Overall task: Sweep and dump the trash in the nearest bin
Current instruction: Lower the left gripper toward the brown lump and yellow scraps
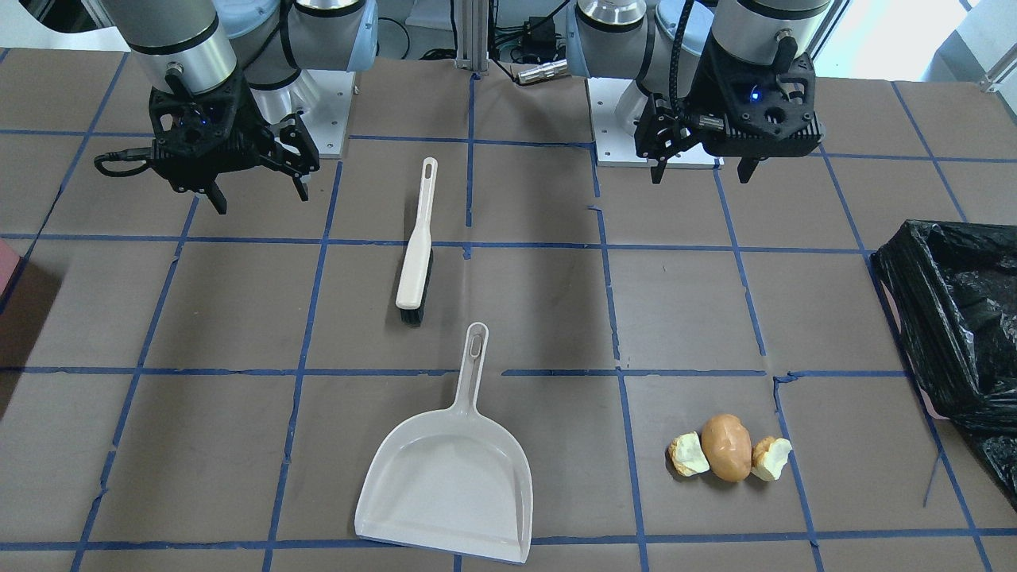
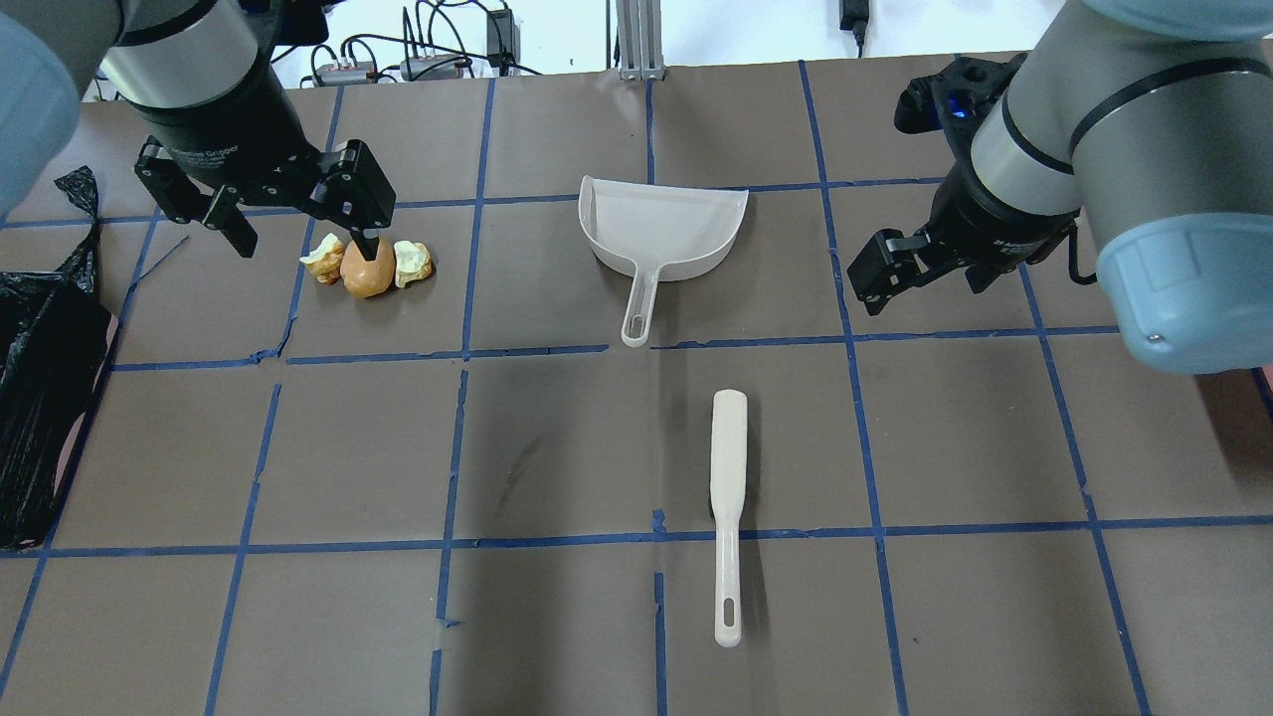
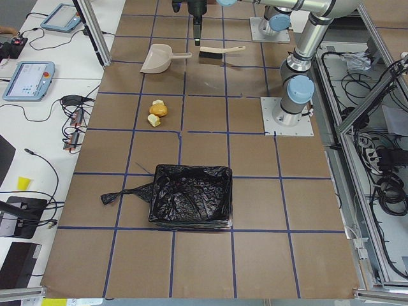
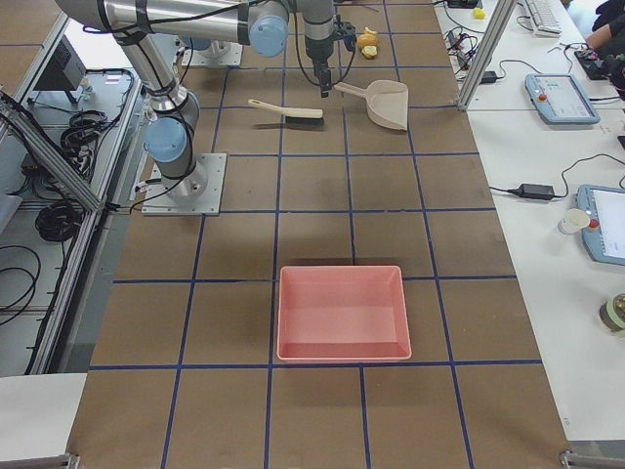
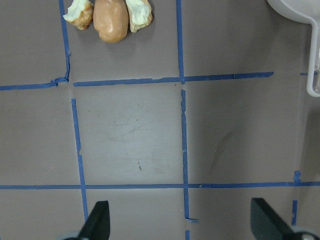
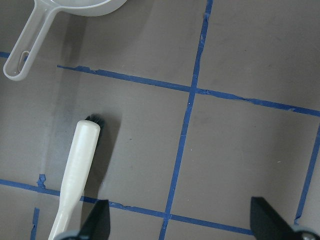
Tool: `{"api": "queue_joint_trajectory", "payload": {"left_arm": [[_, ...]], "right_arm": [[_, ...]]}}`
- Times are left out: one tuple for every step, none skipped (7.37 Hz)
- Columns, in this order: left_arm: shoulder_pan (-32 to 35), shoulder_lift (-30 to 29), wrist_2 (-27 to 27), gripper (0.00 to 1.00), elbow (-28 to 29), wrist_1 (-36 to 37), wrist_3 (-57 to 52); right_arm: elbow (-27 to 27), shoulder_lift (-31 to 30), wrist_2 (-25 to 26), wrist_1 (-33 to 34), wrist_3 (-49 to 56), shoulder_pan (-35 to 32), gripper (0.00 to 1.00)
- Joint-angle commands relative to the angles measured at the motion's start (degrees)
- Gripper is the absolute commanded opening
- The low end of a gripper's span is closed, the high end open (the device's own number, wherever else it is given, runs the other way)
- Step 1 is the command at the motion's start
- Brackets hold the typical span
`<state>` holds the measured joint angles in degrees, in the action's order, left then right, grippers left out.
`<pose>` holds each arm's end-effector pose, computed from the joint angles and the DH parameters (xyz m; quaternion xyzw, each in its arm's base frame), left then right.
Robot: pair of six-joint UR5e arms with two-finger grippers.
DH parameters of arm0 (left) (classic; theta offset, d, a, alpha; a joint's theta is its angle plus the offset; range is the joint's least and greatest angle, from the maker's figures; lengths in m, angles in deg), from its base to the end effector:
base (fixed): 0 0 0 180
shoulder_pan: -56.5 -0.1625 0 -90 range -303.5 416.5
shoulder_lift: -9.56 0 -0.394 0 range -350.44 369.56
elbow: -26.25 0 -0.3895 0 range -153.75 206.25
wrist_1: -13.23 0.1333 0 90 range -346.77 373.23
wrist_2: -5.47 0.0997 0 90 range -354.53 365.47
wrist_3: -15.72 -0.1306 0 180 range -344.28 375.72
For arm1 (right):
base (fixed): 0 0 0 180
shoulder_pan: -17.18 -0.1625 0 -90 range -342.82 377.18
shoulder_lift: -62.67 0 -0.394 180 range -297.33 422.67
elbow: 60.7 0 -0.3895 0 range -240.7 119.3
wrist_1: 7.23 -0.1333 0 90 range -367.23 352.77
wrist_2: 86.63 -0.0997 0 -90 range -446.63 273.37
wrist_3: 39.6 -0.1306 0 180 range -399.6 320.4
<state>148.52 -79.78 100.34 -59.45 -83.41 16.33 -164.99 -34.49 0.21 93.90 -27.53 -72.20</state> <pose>-0.1390 -0.4747 0.4572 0.0129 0.9989 0.0137 0.0428 0.1357 -0.4474 0.3820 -0.1006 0.9939 -0.0377 0.0235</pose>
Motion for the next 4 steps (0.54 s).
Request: {"api": "queue_joint_trajectory", "payload": {"left_arm": [[0.0,0.22,-3.08,1.0,-0.16,0.22,0.0],[0.0,0.22,-3.11,1.0,-0.51,1.53,0.09],[0.0,-0.21,-3.54,1.0,-0.43,1.54,0.79],[-0.09,-0.83,-3.64,1.0,-0.43,1.72,0.71]], "right_arm": [[-0.03,-0.04,0.09,-0.05,0.15,0.09,1.0],[-0.03,0.22,-0.09,0.03,0.32,0.09,1.0],[-0.03,0.14,-0.09,0.03,0.24,0.0,1.0],[-0.03,-0.04,-0.18,0.03,0.06,0.0,1.0]]}}
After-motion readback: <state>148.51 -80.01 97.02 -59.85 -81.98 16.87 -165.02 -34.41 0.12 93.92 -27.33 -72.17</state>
